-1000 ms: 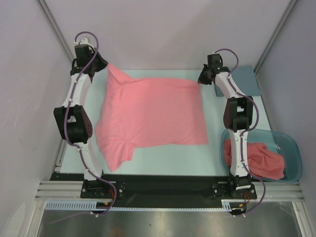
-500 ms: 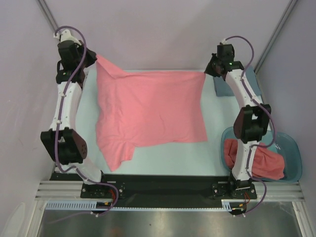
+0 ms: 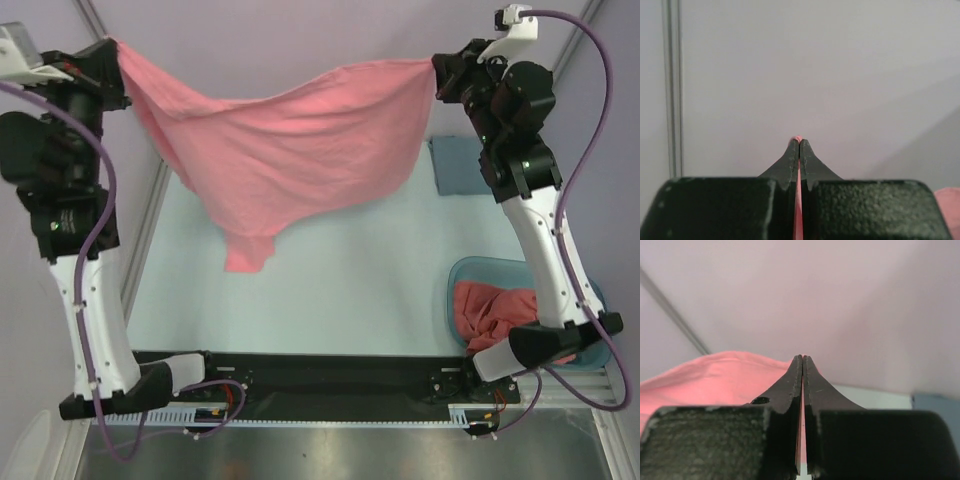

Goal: Fold and stack the t-shirts
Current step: Flatten the tshirt out

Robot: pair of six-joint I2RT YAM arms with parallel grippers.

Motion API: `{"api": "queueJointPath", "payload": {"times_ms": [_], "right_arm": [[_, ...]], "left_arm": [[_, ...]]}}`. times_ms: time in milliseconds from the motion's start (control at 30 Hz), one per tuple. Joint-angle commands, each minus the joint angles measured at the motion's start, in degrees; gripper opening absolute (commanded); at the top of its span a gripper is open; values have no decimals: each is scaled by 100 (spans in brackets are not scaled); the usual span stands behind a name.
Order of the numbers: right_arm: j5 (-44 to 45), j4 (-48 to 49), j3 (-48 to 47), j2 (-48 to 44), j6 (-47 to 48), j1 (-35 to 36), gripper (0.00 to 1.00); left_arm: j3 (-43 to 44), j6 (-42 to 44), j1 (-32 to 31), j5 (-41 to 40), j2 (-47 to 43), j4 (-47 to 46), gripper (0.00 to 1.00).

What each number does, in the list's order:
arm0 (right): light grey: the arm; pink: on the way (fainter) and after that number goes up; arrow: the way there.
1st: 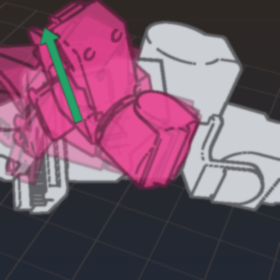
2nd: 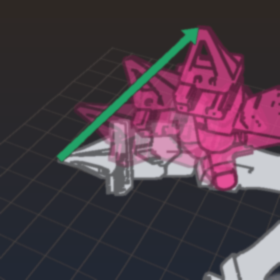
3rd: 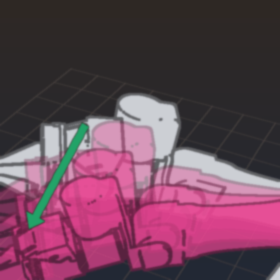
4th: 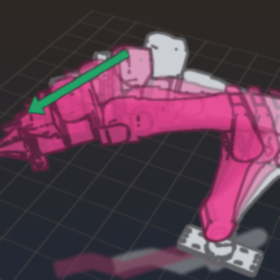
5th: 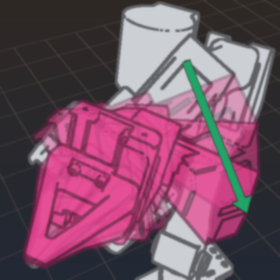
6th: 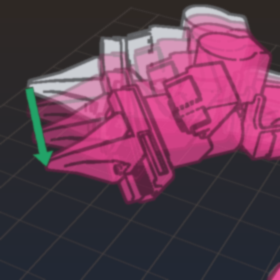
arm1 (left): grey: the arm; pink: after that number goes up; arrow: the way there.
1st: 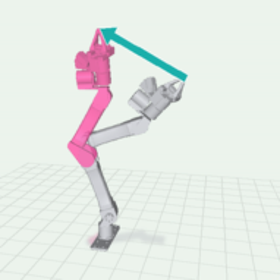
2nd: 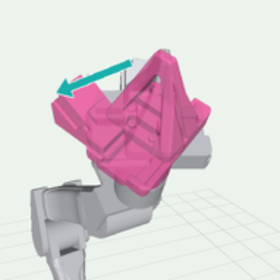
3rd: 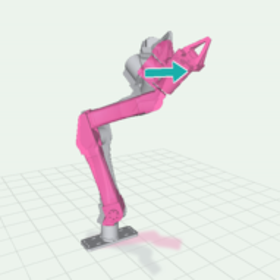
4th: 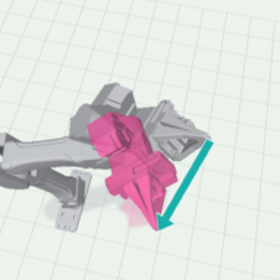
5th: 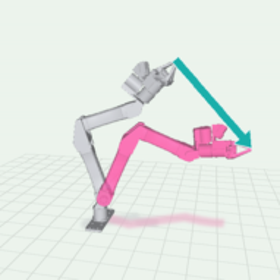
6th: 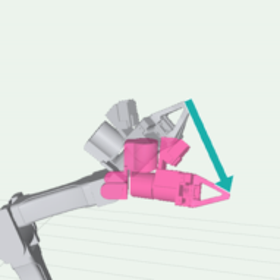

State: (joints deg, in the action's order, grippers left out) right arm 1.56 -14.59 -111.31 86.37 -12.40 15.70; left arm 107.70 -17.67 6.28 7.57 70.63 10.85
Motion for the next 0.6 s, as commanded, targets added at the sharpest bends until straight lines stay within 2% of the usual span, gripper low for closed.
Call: {"api": "queueJointPath", "payload": {"times_ms": [0,33,133,167,233,267,300,400,567], "right_arm": [[290,913,205,-620,1028,564,0],[379,1071,249,-734,1125,835,0],[582,1291,443,-1174,1353,1197,0],[626,1405,521,-1297,1407,1311,0],[880,1669,645,-1517,1617,1522,0],[985,1722,654,-1570,1697,1732,0],[1178,1740,663,-1649,1889,1821,0],[1547,2021,987,-1842,2075,2138,0],[2364,2566,1663,-1773,2399,2192,0]], "left_arm": [[601,448,66,-203,-339,31,0],[707,475,66,-317,-400,66,0],[1375,633,66,-1343,-567,496,0],[1455,659,66,-2094,-646,575,0],[1177,756,66,-2514,-1153,332,0],[887,782,66,-2611,-1392,-236,0],[267,757,66,-2664,-1873,-555,0],[-283,730,66,-2403,-2185,-1059,0],[-811,398,66,-1646,-1704,-1313,0]]}}
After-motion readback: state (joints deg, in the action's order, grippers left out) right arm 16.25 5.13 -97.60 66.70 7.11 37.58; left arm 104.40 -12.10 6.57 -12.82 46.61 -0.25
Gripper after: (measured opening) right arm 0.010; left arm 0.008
